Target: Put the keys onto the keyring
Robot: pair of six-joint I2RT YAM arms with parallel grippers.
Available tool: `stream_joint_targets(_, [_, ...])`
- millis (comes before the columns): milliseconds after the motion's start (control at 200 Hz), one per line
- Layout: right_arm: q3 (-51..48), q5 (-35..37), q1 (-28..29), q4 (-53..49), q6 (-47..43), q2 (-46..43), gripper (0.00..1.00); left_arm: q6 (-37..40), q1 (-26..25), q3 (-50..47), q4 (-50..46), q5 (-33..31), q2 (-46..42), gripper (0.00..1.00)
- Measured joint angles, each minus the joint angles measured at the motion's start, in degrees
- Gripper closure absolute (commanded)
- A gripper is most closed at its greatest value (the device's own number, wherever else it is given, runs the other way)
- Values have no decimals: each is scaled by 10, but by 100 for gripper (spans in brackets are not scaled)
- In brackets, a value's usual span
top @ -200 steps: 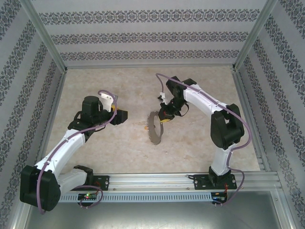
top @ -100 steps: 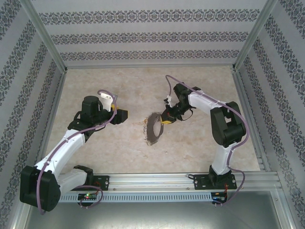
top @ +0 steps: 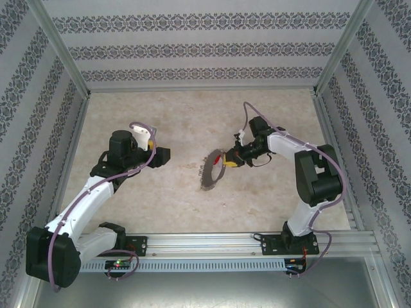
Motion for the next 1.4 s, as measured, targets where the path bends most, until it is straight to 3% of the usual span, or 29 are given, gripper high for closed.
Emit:
stream_joint_targets(115, [43,10,27,39,66,-11,100,-8,13,0,-6,-19,-5,24])
stream_joint_targets(205, [90,23,60,69,104,-11,100,-26,41,0,-11,-34,-10,16])
stream_joint_targets(415, [171,35,111,118,138,33,100,-86,106,7,-48,-54,-14,10])
stream_joint_targets(610, [80,42,107,162,151,74,100,-104,120,10,-73,-49,-9,8])
stream_joint_targets(864, [-74,10,54,231,149,84,100,-123,121,9,-79,-47,12,7])
stream_joint_targets(1044, [-118,14,27,235,130,47,76,-131,124,23,-110,-44,74,5])
stream_joint_targets(1084, [-122,21,24,229,127,41,72,-131,124,27,-113,-43,82,0])
stream_joint_targets(1309, [-125,61,8,163,81,-33,43,-127,124,53,-130,-75,85,0])
stream_joint_targets(1359, [-115,76,5,134,61,-58,30,-121,124,56,-134,-87,85,0])
stream_joint_targets(1364, [-115,77,5,132,58,-60,28,-120,124,56,-134,-89,84,0])
stream_joint_targets(1369, [-114,79,5,130,55,-62,17,-119,124,56,-135,-90,84,0])
stream_joint_targets(1379, [-111,82,5,124,46,-67,6,-117,124,57,-136,-93,84,0])
stream_joint_targets(1399, [-107,90,5,115,40,-78,2,-113,124,57,-137,-97,83,0])
